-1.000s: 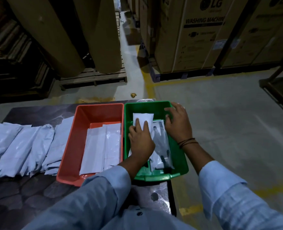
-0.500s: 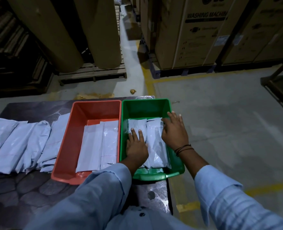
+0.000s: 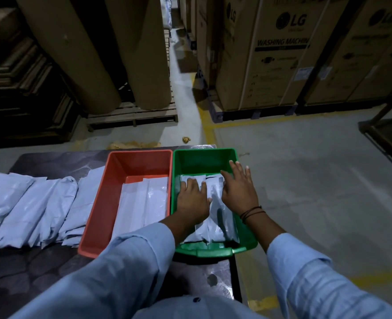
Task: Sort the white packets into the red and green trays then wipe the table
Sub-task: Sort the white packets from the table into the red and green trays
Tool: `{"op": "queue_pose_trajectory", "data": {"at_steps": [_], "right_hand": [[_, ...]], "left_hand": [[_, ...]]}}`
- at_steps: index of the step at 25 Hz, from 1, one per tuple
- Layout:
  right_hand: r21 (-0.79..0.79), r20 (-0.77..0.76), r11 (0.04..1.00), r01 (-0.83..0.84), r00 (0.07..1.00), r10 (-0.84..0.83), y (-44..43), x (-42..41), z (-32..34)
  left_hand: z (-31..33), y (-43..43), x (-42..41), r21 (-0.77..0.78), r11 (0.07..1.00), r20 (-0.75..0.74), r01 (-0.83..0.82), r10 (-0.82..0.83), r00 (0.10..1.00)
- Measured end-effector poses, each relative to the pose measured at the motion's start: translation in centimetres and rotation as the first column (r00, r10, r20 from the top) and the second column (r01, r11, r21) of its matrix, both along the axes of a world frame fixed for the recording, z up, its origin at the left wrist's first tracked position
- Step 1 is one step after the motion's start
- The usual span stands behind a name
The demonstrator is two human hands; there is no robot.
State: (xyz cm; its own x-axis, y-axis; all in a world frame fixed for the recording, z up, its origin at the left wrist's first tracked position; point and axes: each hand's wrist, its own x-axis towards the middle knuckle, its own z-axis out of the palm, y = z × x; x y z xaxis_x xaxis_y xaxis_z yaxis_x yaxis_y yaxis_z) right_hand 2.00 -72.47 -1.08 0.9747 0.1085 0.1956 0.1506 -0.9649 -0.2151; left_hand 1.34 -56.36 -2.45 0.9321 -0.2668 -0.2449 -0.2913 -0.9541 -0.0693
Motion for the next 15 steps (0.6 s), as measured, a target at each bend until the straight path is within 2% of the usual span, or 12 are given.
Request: {"op": "queue_pose_trajectory", "data": {"at_steps": [2,4,7,11,15], "right_hand": [[0.023,0.015,1.000,-0.012,1.000,0.012,0.6,0.3,0.5],[0.051,0.023,0.998,-0.031,0.999,0.030,1.7,0.4,1.1],[0.069,0.040,0.993,-0.096,0.995,0.093,4.5,0.6,2.1],[0.100,0.065,0.978,-0.181,0.982,0.175,10.2,1.1,2.9],[0.130,0.074,0.958,-0.256,0.966,0.248,17.6,0.7,3.0]], "left_hand": [[1.5,0.7,-0.2,-0.086,0.996,0.119,0.019,-0.009,0.993],[2.9,2.0,-0.4,-0.164,0.986,0.177,-0.038,0.067,0.982],[4.6,5.2,-0.7,-0.191,0.975,0.278,-0.115,0.166,0.946],[6.1,11.1,-1.2,-0.248,0.939,0.348,-0.239,0.317,0.882],[6.3,18.1,-2.4,-0.308,0.898,0.344,-0.316,0.414,0.843]]}}
